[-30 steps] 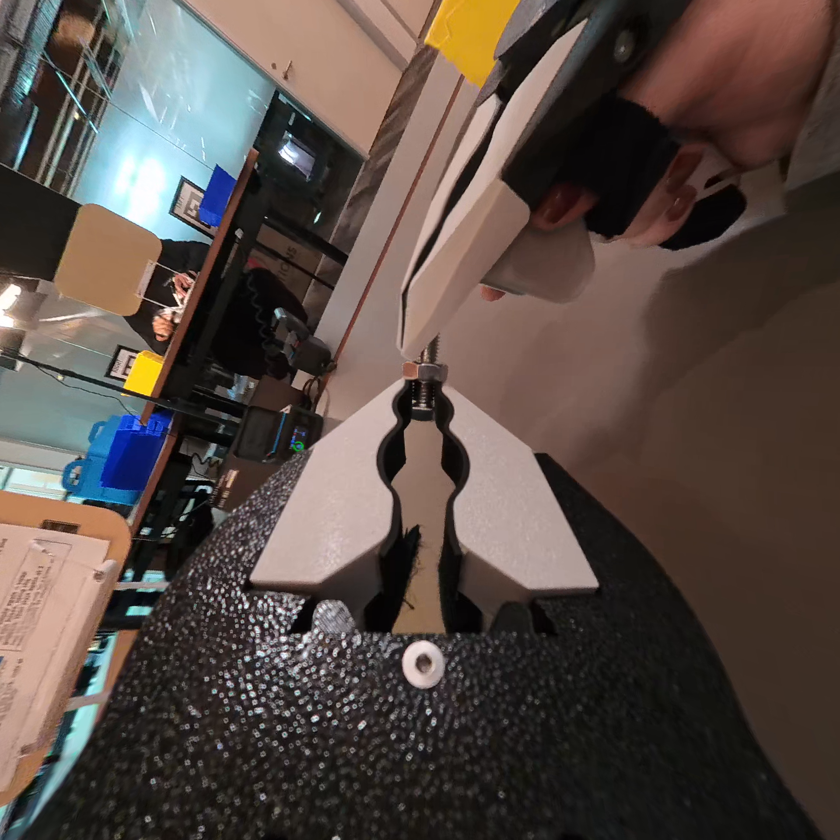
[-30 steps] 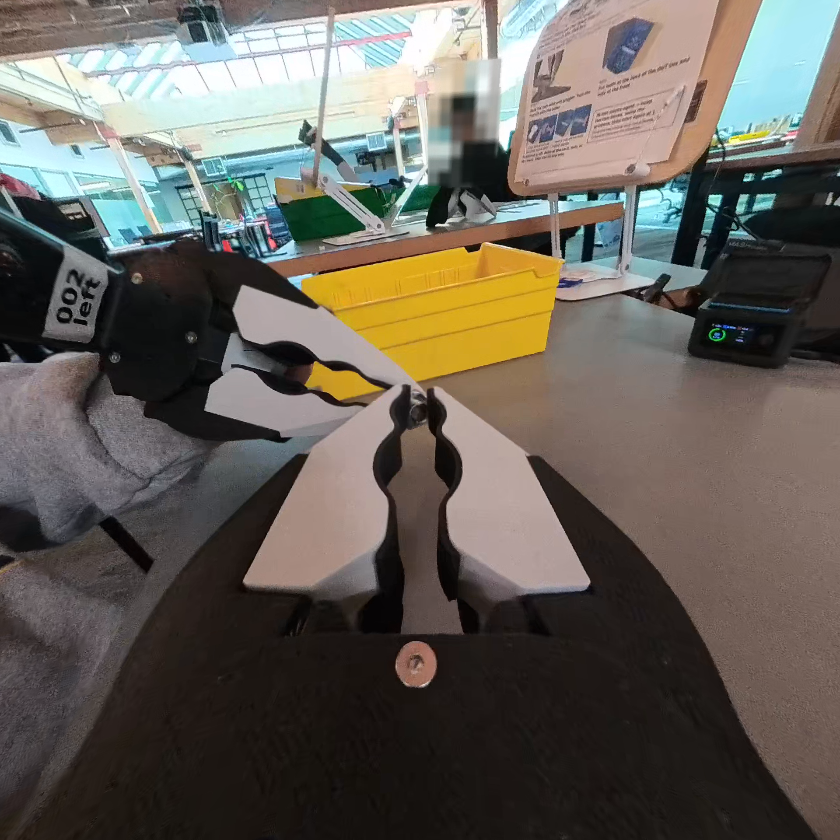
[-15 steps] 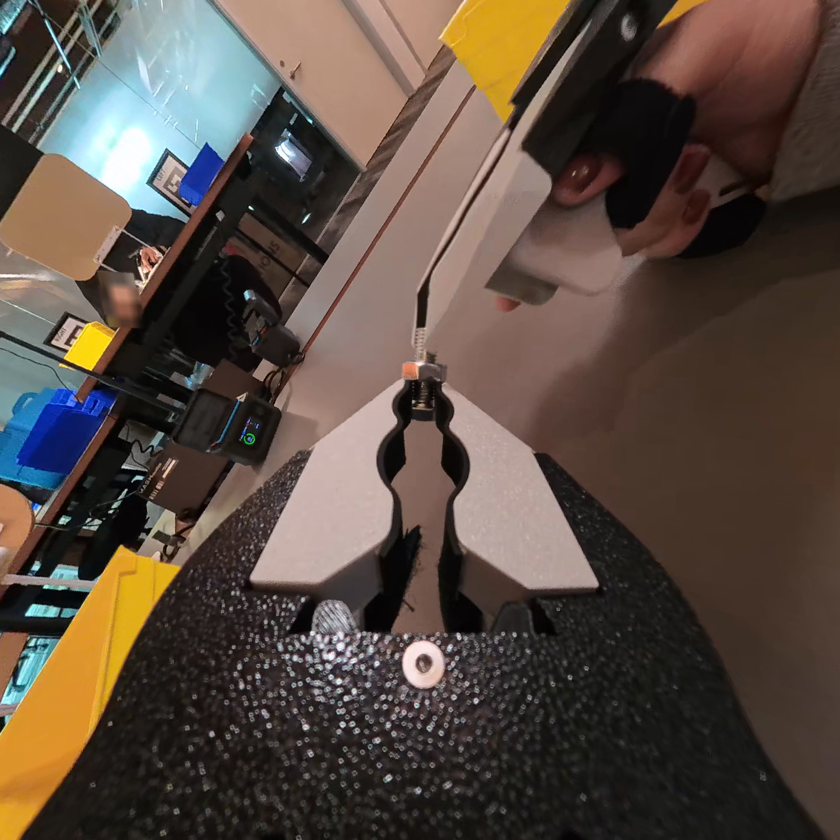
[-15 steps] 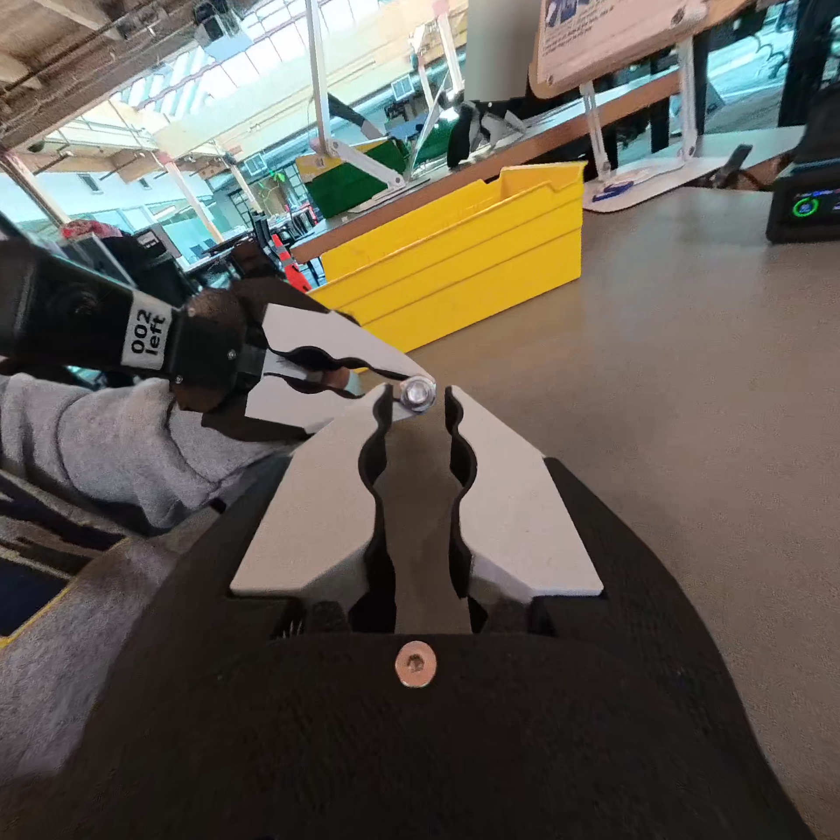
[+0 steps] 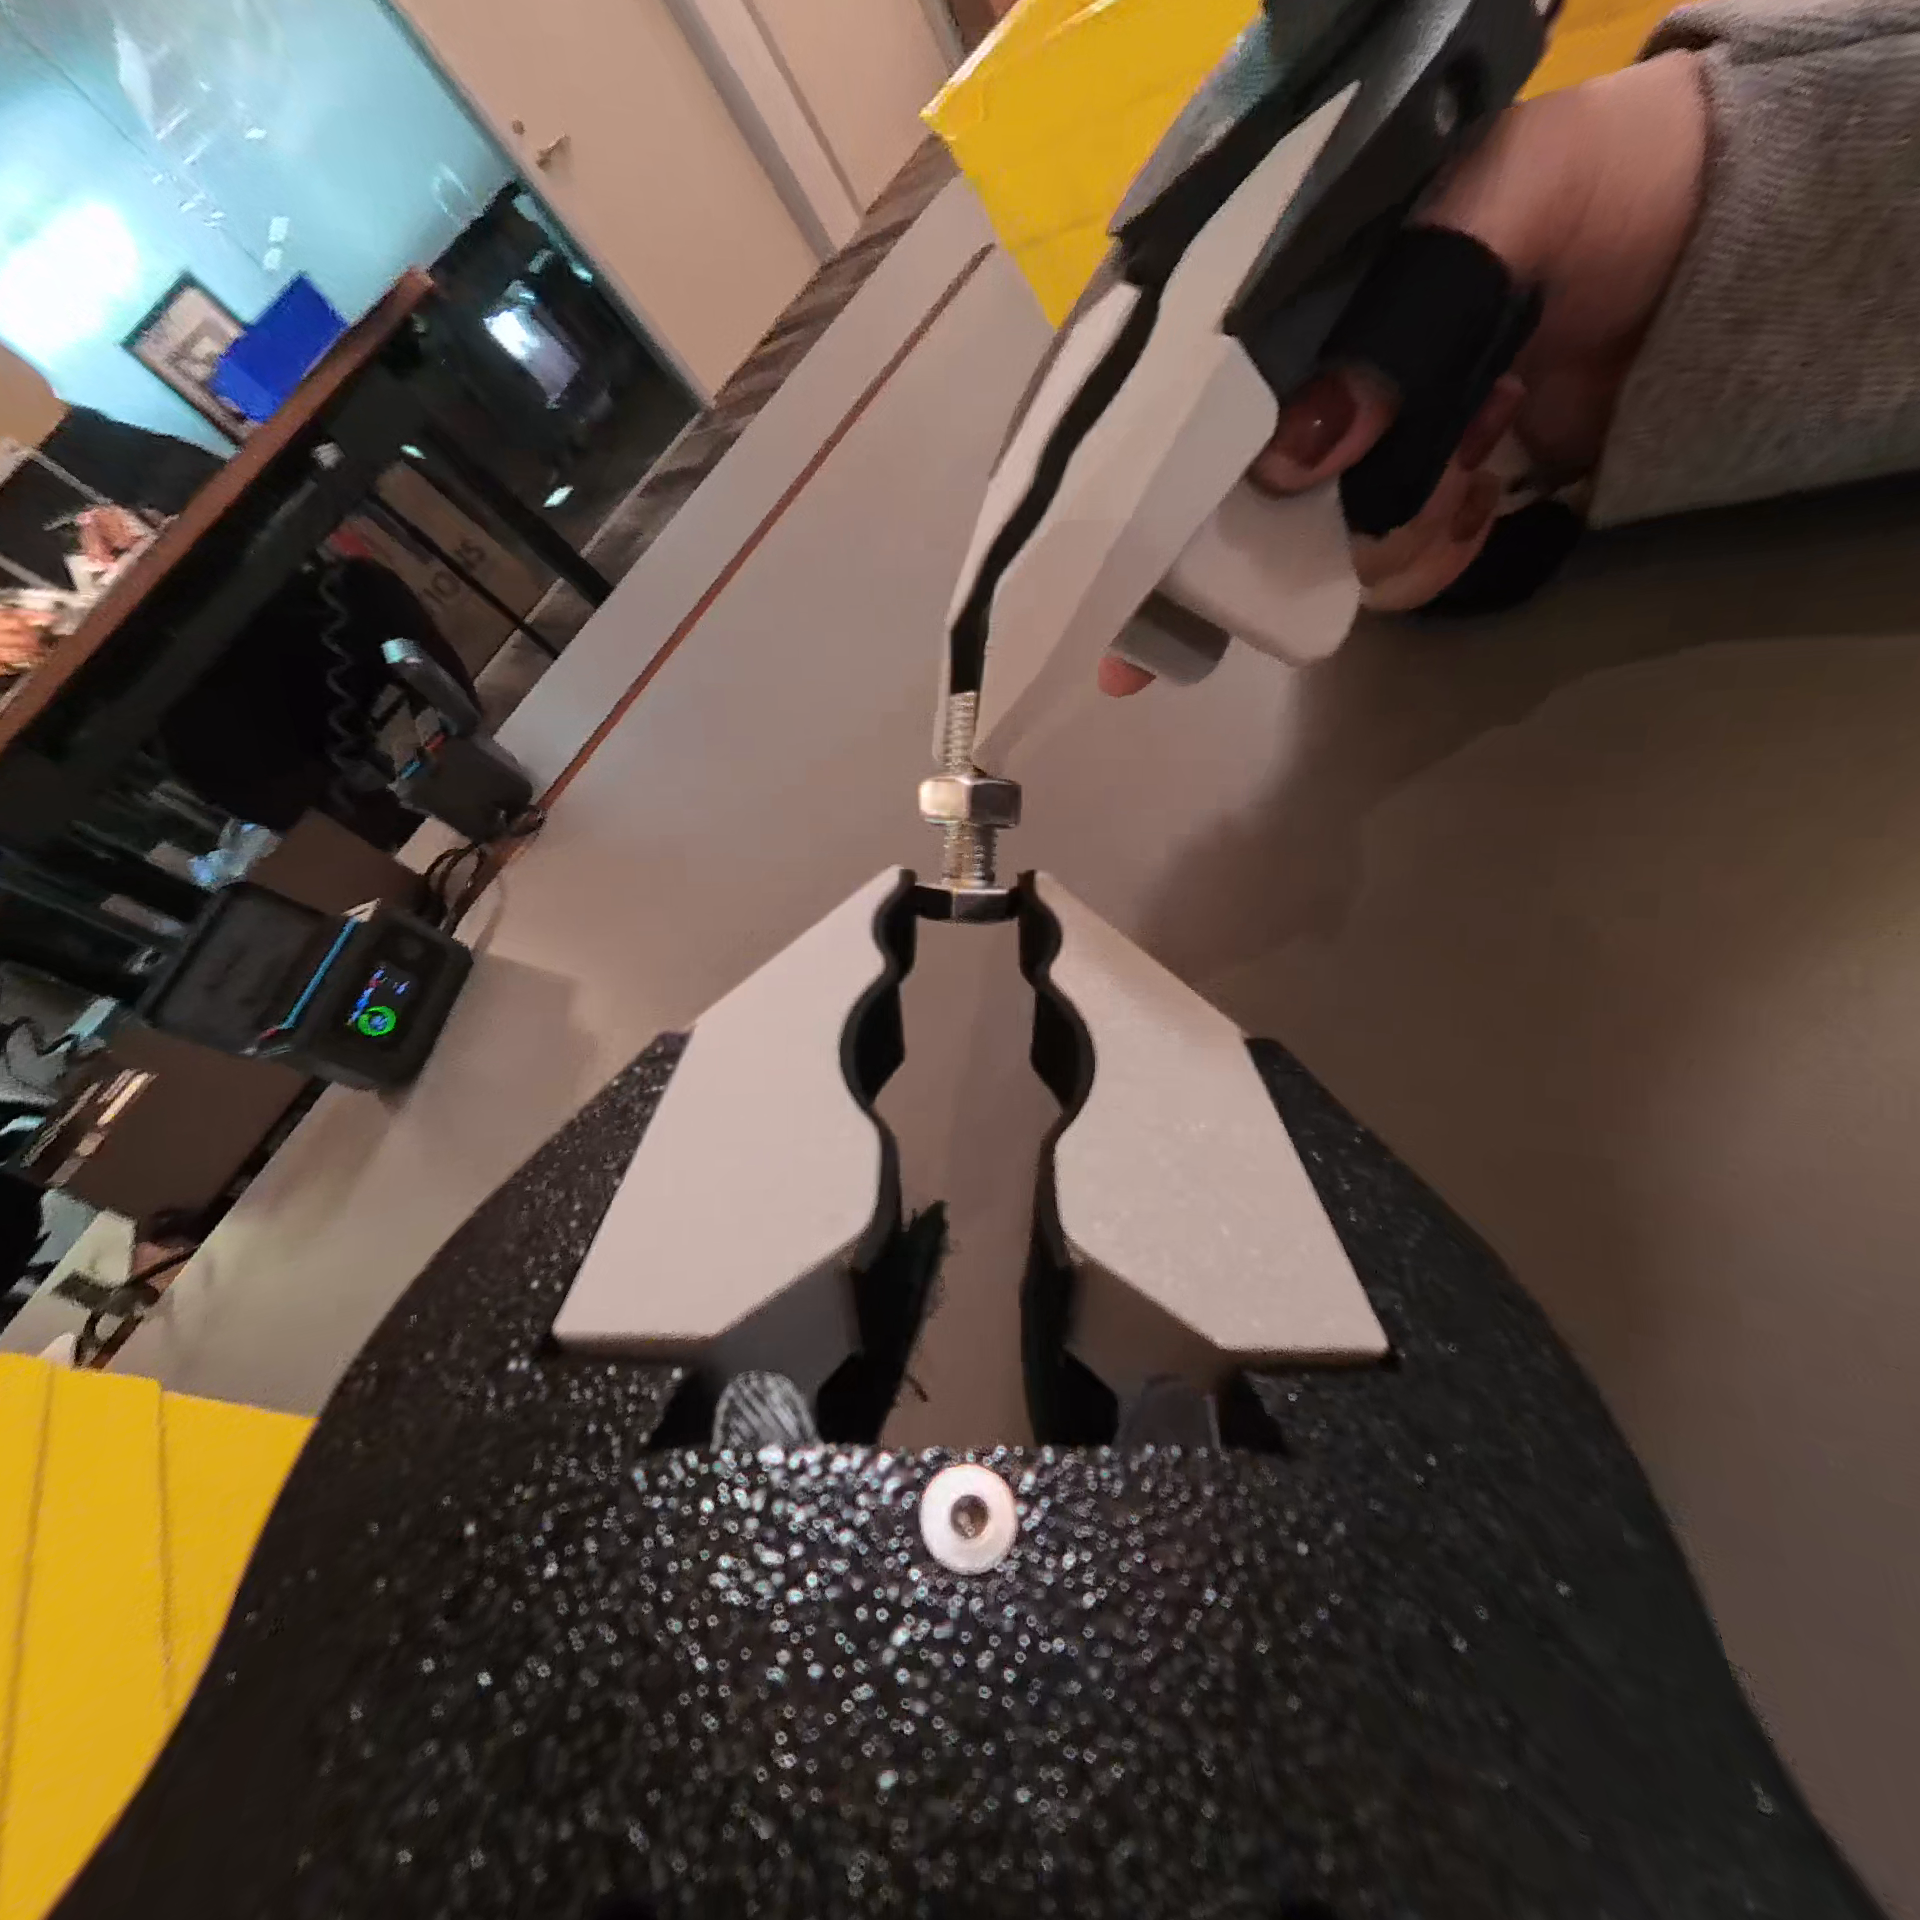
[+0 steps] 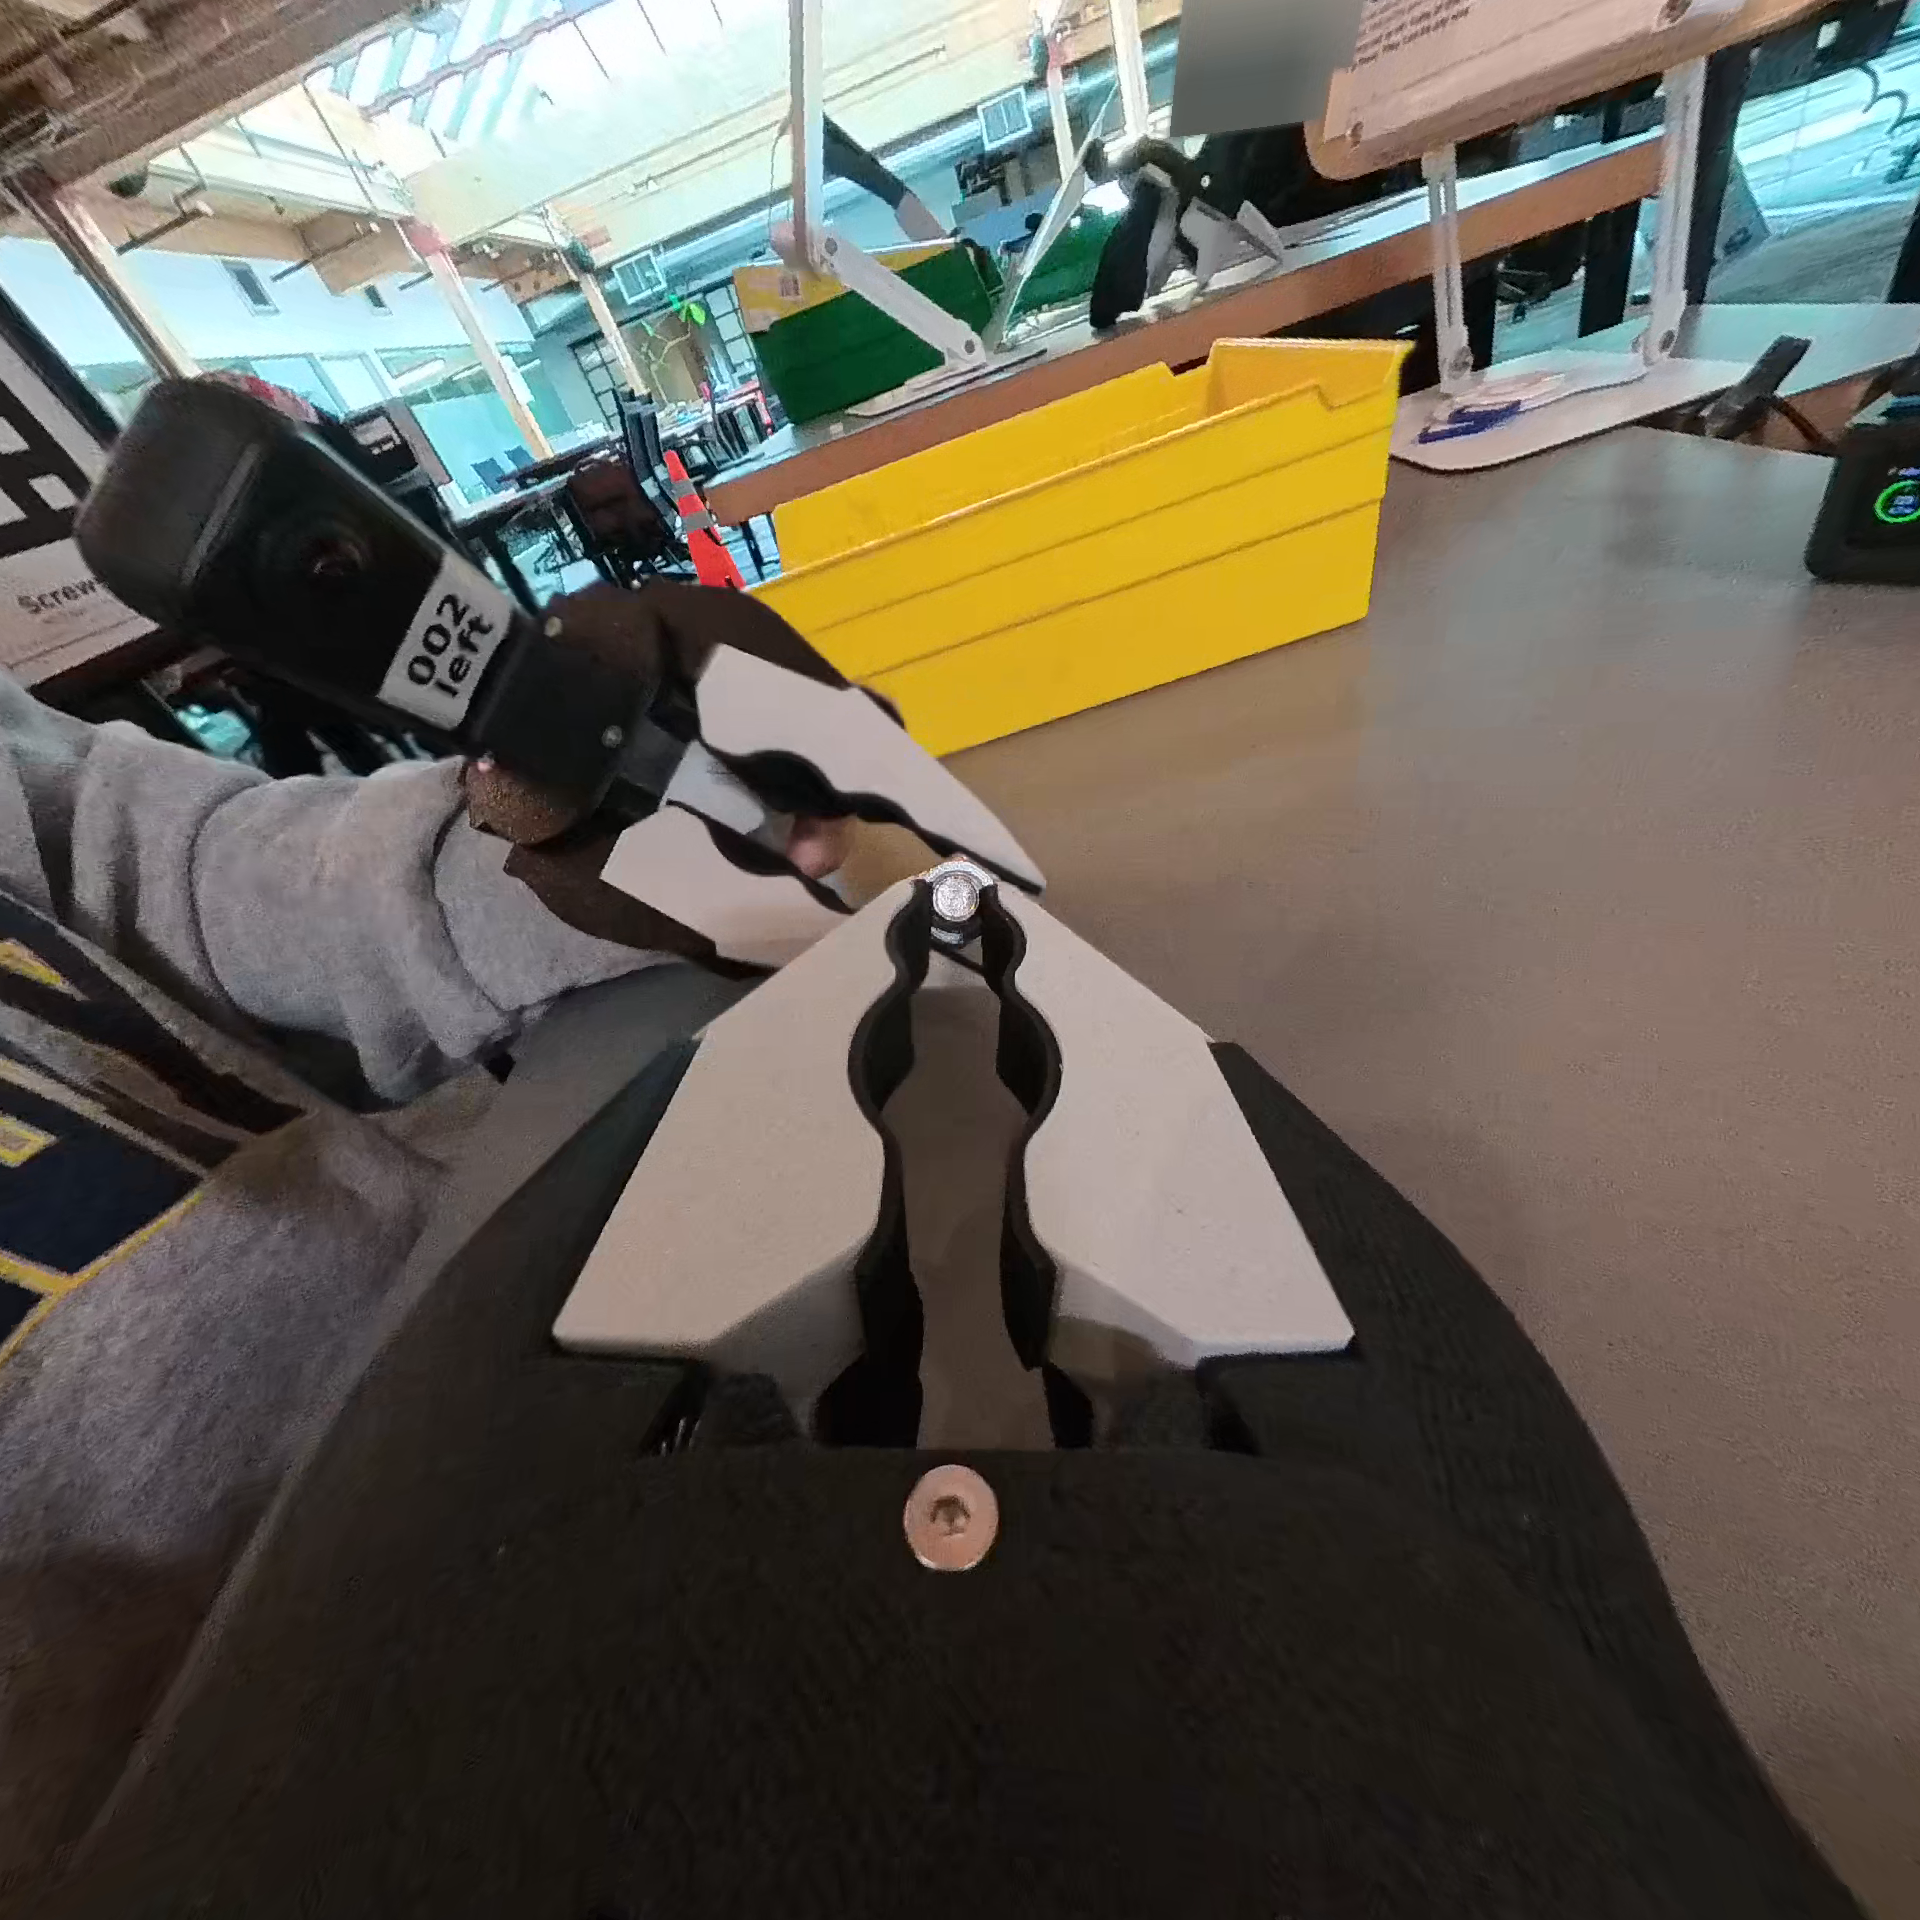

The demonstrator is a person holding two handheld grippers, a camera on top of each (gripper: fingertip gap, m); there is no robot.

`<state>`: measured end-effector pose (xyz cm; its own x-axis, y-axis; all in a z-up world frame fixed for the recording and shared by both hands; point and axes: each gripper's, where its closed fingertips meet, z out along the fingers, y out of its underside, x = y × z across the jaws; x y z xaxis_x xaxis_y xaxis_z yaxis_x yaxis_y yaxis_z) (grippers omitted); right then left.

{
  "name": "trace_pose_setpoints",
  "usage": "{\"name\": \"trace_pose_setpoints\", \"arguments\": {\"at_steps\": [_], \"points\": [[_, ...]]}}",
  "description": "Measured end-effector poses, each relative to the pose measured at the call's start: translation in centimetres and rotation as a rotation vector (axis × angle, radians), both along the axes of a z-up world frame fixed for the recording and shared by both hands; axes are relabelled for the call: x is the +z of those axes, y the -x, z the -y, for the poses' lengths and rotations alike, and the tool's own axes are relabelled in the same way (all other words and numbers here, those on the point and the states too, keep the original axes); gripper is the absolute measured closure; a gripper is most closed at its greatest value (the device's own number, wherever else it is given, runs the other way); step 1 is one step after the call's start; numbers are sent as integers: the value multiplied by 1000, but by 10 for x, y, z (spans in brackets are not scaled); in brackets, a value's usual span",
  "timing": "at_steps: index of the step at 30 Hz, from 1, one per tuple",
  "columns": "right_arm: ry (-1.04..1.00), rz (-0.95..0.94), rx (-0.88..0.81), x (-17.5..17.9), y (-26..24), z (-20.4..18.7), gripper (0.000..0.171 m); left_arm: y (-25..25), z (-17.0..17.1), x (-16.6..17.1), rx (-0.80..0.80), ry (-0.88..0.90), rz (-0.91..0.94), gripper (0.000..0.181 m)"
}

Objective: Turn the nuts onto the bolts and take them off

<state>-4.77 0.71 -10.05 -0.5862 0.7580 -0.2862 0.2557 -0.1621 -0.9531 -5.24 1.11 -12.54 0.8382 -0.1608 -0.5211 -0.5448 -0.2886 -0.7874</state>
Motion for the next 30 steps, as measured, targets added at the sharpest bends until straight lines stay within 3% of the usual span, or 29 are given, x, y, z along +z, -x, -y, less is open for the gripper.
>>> {"name": "trace_pose_setpoints", "arguments": {"at_steps": [4, 6, 8, 14, 18, 20, 24, 30], "points": [[-11, 19, -31, -2, 0, -3, 163, 3, -4, -1, -33, 12, -21, 165], [31, 97, -90, -9, 5, -11, 136, 12, -10, -2, 1, -8, -140, 165], [38, 197, -95, -23, 8, -11, 124, 16, -17, -4, -4, -31, -238, 165], [26, 274, -64, -33, 8, -5, 118, 16, -30, -23, -75, -37, -309, 165], [-54, 79, -62, -12, 9, -3, 123, 13, -29, -35, -109, 19, -298, 165], [-150, 177, -130, -30, 8, -16, 119, 11, -30, -36, -121, 20, -317, 164], [-192, 354, -93, -57, 0, -12, 114, 13, -29, -37, -118, 26, -265, 164], [-268, 93, -123, -21, 11, -4, 118, 12, -29, -37, -109, 30, -284, 164]]}}
